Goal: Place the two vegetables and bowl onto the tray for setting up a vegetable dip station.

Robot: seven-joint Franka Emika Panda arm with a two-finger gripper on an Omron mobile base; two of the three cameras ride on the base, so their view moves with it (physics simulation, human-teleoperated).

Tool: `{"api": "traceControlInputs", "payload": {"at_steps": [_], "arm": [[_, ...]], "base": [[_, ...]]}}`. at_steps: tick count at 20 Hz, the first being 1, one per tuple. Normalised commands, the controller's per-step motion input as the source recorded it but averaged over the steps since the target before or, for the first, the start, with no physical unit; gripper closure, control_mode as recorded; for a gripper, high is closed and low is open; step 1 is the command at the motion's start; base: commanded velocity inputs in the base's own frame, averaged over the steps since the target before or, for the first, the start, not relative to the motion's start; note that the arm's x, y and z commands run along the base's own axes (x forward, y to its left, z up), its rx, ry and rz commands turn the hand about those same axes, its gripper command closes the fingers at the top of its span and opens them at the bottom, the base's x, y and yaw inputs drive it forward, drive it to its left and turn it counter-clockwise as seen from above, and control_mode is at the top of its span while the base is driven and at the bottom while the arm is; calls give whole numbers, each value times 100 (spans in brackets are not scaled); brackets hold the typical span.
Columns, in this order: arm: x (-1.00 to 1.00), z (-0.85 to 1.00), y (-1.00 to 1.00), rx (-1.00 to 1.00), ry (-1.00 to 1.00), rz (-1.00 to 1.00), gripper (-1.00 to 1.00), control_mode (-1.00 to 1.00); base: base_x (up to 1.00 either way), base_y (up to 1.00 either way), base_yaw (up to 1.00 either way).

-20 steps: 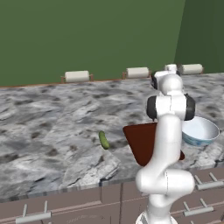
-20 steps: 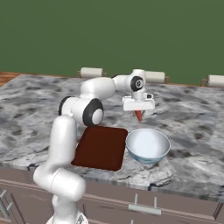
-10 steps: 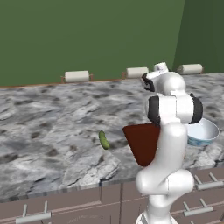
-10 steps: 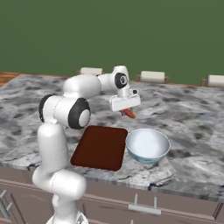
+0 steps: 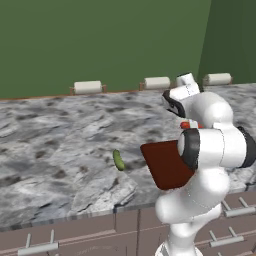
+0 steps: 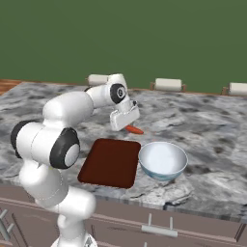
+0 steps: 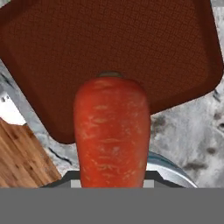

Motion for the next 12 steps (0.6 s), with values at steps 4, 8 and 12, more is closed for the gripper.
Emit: {"api": "traceControlInputs", "payload": {"at_steps": [4,8,12], "arm": [[-43,82,13,28,7,20,100,-100],[-25,55,36,15,11,23,100,-100],[-15,34,64,8,20,23,100,-100]], "base": [[0,0,0],[0,0,0],[0,0,0]]}}
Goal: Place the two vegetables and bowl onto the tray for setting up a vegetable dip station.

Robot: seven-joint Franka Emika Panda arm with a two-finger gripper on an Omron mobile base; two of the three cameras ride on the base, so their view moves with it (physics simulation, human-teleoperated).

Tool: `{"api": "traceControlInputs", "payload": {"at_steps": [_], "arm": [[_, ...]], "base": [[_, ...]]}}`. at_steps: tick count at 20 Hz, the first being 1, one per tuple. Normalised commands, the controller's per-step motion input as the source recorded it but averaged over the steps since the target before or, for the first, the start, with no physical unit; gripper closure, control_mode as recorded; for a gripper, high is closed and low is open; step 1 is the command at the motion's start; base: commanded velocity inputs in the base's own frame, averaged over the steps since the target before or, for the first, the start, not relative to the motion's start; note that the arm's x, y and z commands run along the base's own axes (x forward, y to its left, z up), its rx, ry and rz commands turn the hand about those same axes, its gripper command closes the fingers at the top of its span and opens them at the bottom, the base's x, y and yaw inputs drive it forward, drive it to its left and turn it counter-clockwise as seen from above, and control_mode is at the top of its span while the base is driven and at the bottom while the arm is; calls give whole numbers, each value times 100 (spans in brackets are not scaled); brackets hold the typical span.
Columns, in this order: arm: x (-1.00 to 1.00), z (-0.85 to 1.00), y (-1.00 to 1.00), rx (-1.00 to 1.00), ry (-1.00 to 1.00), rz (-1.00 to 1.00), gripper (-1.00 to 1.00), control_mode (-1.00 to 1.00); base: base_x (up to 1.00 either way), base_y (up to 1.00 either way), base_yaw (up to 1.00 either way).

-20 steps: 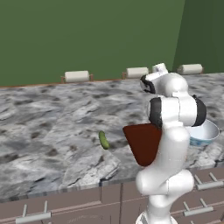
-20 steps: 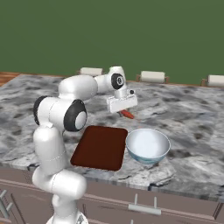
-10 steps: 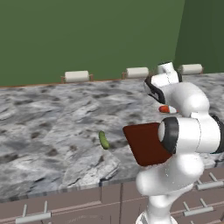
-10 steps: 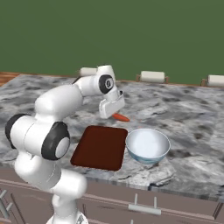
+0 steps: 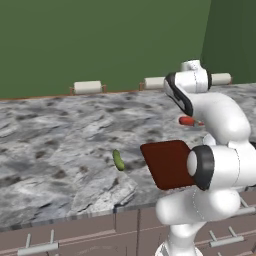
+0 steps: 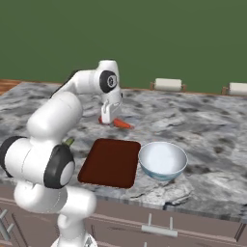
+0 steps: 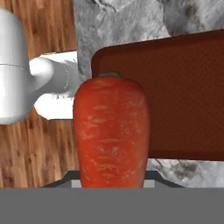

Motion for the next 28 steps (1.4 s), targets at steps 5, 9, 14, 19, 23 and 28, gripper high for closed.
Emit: {"api": "traceControlInputs", "payload": {"at_steps": [5,9,14,19,23,28], "arm": [[-10,-5,71,1,9,24,100,-100],[11,-25,25,3,0,21,100,-100],[21,-45,0,10,-10,21,100,-100],[6,-45,0,18,-20,21,100,-100],[0,-31,0,17,-20,15,100,-100],[0,-5,-2,6,-12,0,100,-100]], "base": [[0,0,0],[0,0,0],[0,0,0],[0,0,0],[0,0,0],[0,0,0]]}}
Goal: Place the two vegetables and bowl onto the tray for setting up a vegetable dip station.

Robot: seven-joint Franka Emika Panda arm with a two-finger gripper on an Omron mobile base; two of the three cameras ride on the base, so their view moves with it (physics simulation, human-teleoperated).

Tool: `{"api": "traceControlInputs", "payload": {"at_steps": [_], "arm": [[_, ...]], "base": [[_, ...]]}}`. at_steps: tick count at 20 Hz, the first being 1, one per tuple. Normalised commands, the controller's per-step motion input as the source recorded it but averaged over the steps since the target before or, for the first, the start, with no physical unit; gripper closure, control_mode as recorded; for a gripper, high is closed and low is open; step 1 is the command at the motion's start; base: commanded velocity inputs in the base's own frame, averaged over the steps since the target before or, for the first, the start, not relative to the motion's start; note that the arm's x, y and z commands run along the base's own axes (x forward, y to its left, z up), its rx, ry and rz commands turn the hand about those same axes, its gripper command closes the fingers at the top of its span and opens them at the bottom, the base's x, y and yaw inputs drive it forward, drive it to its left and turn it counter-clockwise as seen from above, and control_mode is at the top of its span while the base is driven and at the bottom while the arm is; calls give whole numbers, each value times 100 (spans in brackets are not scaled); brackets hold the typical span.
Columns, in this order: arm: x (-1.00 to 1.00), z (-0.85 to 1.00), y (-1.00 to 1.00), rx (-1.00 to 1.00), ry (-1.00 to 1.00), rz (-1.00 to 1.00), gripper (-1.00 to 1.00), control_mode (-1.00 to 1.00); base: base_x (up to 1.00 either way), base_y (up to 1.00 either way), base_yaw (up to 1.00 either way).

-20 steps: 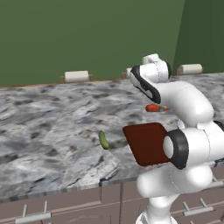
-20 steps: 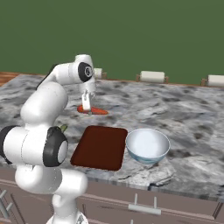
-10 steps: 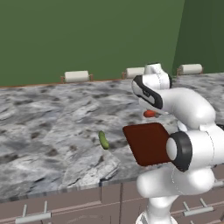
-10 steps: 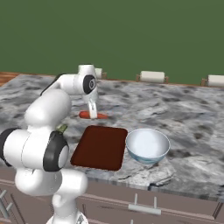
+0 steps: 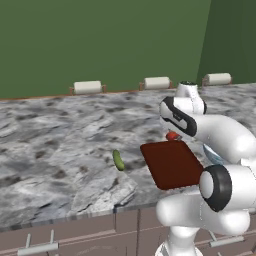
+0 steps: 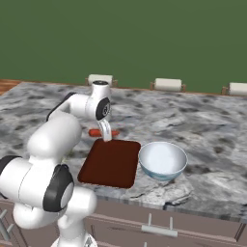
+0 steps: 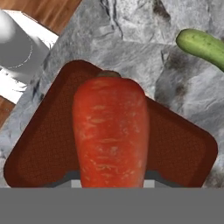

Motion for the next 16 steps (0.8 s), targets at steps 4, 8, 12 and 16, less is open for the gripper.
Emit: {"api": "traceControlInputs", "payload": {"at_steps": [4,8,12,16], "arm": [[5,0,-2,1,-3,-7,100,-100],[10,0,0,0,0,-10,100,-100],[20,0,0,0,0,-13,100,-100],[26,0,0,0,0,-15,100,-100]], "base": [[0,0,0],[0,0,0],[0,0,0],[0,0,0]]}}
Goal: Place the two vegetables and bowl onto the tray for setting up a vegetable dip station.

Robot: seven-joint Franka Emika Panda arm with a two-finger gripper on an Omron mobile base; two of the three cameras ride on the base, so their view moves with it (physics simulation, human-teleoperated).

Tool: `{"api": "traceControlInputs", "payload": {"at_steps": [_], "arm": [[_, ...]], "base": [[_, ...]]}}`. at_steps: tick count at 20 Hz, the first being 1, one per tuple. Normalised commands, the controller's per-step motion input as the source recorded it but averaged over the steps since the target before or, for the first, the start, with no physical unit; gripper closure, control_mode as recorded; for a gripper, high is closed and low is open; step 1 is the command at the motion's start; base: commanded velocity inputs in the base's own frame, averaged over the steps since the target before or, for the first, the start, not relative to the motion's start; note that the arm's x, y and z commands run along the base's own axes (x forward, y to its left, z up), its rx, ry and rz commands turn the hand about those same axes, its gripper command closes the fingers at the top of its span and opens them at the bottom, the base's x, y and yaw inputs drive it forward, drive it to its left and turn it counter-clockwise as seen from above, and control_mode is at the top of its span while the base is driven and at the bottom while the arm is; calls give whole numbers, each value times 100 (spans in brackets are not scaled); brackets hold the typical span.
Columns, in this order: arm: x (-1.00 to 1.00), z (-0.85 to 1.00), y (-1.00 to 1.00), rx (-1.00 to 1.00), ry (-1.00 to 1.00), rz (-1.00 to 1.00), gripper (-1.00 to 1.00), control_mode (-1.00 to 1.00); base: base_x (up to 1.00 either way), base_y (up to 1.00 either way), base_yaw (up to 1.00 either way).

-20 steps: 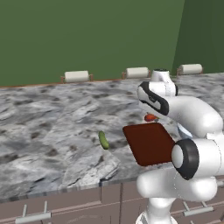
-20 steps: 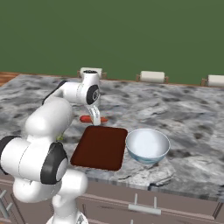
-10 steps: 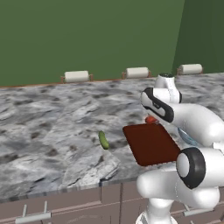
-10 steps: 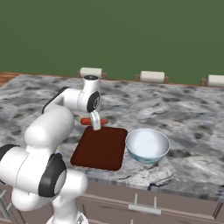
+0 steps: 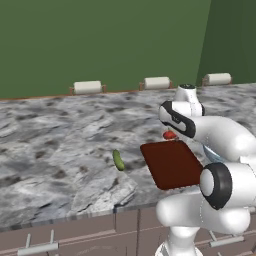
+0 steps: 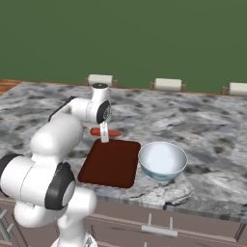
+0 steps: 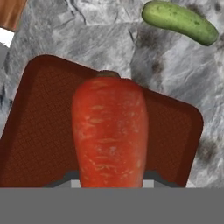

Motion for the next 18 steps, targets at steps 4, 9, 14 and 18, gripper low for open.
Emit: {"api": "traceControlInputs", "payload": {"at_steps": [4,9,14,18], "arm": [[13,-4,0,0,0,-13,100,-100],[10,-19,0,0,-1,-12,100,-100],[4,-48,0,0,-8,-6,100,-100],[15,-40,0,-1,-8,-3,100,-100]], "base": [[0,0,0],[0,0,0],[0,0,0],[0,0,0]]}}
